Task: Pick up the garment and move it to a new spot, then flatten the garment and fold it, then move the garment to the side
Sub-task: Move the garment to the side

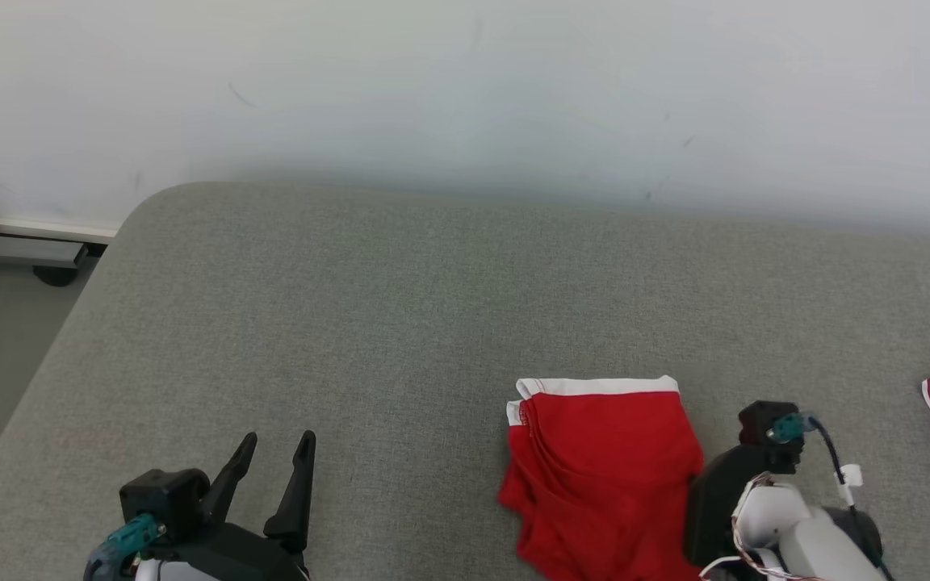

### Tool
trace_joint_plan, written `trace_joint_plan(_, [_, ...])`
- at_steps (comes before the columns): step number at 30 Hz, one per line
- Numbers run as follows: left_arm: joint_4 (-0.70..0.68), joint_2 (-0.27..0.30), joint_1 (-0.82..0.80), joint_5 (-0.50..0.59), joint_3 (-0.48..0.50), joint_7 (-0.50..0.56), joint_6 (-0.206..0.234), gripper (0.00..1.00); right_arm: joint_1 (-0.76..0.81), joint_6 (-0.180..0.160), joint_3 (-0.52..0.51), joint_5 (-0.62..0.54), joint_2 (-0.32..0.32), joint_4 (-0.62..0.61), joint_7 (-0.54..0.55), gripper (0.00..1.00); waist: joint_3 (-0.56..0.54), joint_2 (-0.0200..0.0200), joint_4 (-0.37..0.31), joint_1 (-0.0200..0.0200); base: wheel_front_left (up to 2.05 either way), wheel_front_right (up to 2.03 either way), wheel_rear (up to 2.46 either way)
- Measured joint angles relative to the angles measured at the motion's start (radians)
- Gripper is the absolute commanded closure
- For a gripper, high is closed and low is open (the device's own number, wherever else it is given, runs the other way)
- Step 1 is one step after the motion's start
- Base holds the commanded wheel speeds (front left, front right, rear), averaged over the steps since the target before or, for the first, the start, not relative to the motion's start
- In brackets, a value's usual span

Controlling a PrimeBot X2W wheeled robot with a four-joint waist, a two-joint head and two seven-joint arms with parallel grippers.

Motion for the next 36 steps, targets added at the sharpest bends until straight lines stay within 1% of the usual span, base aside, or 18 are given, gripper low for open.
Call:
trace_joint_plan(1, [0.0, 0.0, 0.0, 0.0, 0.0, 0.0, 0.0, 0.0, 0.0, 0.0, 0.0, 0.0, 0.0, 0.0, 0.0, 1.0, 0.0, 0.0, 0.0, 0.0, 0.0, 0.0, 0.0])
trace_joint_plan(7, [0.001, -0.002, 0.008, 0.0, 0.001, -0.006, 0.001, 0.0, 0.012, 0.0, -0.009, -0.035, -0.085, -0.143, 0.0, 1.0, -0.019, 0.0, -0.006, 0.0, 0.0, 0.0, 0.0])
trace_joint_plan(9, [0.001, -0.001, 0.019, 0.0, 0.004, -0.009, 0.001, 0.0, 0.025, 0.0, -0.021, -0.04, -0.098, -0.197, 0.001, 1.0, -0.024, 0.0, -0.012, 0.0, 0.0, 0.0, 0.0])
trace_joint_plan(14, [0.002, -0.006, 0.037, 0.0, -0.001, -0.01, 0.001, 0.0, 0.077, 0.0, -0.076, -0.069, -0.138, -0.282, 0.021, 1.0, -0.037, 0.0, -0.029, 0.0, 0.0, 0.0, 0.0])
trace_joint_plan(18, [0.001, -0.011, 0.04, 0.0, -0.005, -0.01, 0.001, 0.0, 0.116, 0.0, -0.132, -0.071, -0.144, -0.345, 0.038, 1.0, -0.042, 0.0, -0.036, -0.0001, 0.0, 0.0, 0.0])
trace_joint_plan(22, [0.0, -0.01, 0.04, 0.0, -0.005, -0.01, 0.001, 0.0, 0.138, 0.0, -0.182, -0.098, -0.143, -0.428, 0.045, 1.0, -0.044, 0.0, -0.041, -0.0001, 0.0, 0.0, 0.0])
trace_joint_plan(24, [-0.001, -0.008, 0.044, -0.001, -0.001, -0.01, 0.001, 0.0, 0.137, 0.0, -0.185, -0.104, -0.146, -0.465, 0.056, 1.0, -0.045, -0.0001, -0.043, -0.0001, 0.0, 0.0, 0.0])
trace_joint_plan(26, [0.0, -0.006, 0.045, -0.001, -0.001, -0.01, 0.001, 0.0, 0.139, 0.0, -0.198, -0.11, -0.146, -0.479, 0.073, 1.0, -0.046, 0.0, -0.047, -0.0001, 0.0, 0.0, 0.0])
trace_joint_plan(30, [-0.002, -0.01, 0.045, -0.001, -0.008, -0.01, 0.001, 0.0, 0.152, 0.0, -0.244, -0.123, -0.17, -0.487, 0.113, 1.0, -0.043, 0.0, -0.047, -0.0001, 0.0, 0.0, 0.0])
trace_joint_plan(36, [-0.012, -0.006, 0.045, -0.001, -0.006, -0.008, 0.0, 0.0, 0.152, 0.0, -0.272, -0.119, -0.196, -0.497, 0.163, 1.0, -0.034, 0.0, -0.047, -0.0001, 0.0, 0.0, 0.0])
